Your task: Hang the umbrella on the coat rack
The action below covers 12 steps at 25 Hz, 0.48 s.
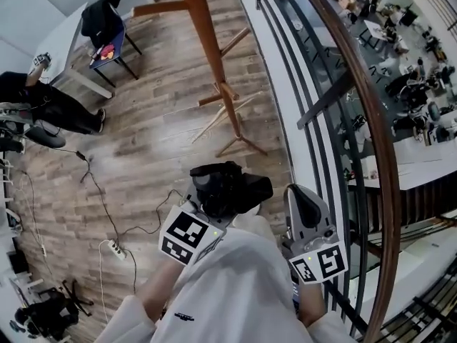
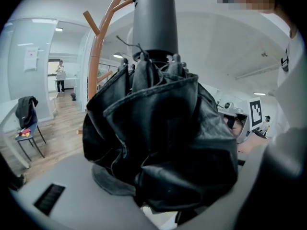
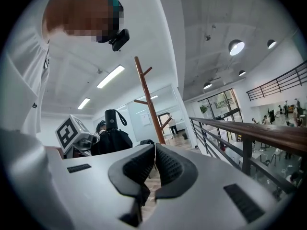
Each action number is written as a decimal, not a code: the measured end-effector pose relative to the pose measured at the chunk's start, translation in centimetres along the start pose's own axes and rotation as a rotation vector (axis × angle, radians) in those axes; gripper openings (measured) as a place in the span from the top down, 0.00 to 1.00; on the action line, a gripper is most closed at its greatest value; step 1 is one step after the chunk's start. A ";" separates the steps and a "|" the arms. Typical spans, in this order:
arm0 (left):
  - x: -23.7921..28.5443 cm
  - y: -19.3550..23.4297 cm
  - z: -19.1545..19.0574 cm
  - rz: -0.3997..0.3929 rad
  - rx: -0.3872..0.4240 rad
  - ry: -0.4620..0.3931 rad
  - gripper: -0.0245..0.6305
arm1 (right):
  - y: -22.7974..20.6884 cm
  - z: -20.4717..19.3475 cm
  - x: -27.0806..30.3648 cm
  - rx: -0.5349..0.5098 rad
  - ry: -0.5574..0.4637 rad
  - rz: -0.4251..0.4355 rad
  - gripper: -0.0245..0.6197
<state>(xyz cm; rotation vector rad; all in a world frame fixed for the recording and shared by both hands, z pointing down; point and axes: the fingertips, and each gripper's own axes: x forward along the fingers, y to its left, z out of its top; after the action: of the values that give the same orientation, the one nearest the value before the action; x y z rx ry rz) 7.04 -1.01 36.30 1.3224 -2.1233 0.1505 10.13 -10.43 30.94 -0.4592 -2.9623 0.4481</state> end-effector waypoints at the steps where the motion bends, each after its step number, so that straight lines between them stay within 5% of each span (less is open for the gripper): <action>1: 0.1 0.2 -0.1 0.005 -0.002 0.003 0.59 | 0.1 0.1 0.3 0.007 -0.004 0.007 0.91; 12: 0.6 3.1 0.1 0.023 -0.023 0.017 0.59 | 1.2 0.8 5.0 -0.016 -0.008 0.068 0.91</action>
<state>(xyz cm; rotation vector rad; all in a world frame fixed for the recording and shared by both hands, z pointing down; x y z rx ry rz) 4.20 -0.01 37.24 1.2791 -2.1210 0.1458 5.61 -8.00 30.13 -0.5624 -2.9672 0.4341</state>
